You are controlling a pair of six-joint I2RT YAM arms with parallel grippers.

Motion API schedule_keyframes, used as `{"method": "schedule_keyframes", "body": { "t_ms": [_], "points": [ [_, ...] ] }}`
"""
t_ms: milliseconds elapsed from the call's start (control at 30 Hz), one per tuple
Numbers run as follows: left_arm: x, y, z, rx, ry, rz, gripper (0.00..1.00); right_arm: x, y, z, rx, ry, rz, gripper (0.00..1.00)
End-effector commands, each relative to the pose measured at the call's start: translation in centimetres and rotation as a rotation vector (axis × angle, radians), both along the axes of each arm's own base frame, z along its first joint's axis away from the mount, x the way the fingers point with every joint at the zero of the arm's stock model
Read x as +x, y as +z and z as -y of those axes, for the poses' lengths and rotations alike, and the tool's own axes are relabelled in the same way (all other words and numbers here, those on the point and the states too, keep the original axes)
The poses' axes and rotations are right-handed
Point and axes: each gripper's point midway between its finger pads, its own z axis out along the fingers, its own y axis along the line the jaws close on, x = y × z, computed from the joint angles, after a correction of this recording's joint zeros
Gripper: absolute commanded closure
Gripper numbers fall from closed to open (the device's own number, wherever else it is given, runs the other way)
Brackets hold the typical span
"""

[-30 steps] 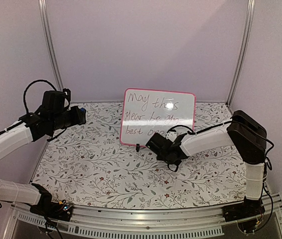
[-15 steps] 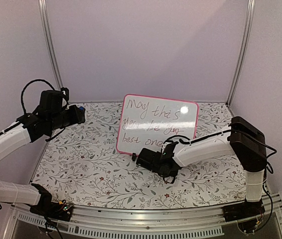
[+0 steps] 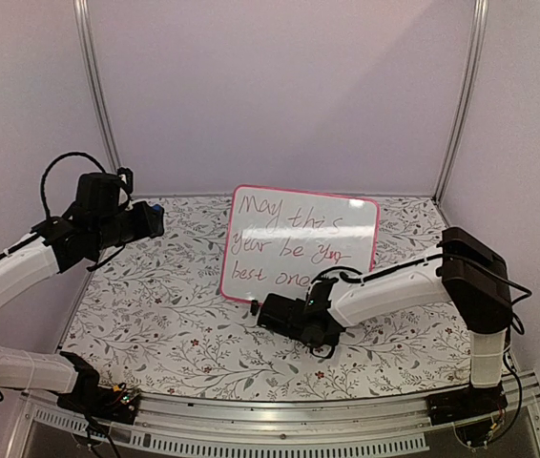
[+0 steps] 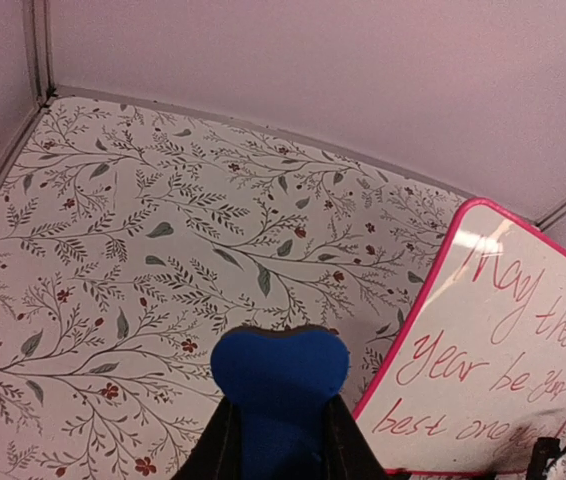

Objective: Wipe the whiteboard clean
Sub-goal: Move the whiteboard to the center of the board.

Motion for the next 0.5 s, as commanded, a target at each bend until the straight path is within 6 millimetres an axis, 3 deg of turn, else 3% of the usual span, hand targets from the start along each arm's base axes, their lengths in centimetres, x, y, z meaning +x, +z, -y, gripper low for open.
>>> {"method": "schedule_keyframes", "body": {
  "t_ms": [0,133,467],
  "points": [
    [0.0,1.4,0.4,-0.009,-0.019,0.026,0.85,-0.5,1.6,-0.4,0.001,0.015,0.017,0.39],
    [0.2,2.1,0.7,0.0,-0.037,0.035,0.85,-0.7,4.3,-0.3,0.012,0.032,0.061,0.31],
    [1.3,2.0,1.8,0.069,-0.108,0.055,0.85,-0.2,17.0,0.4,0.088,0.194,0.262,0.25]
  ]
}}
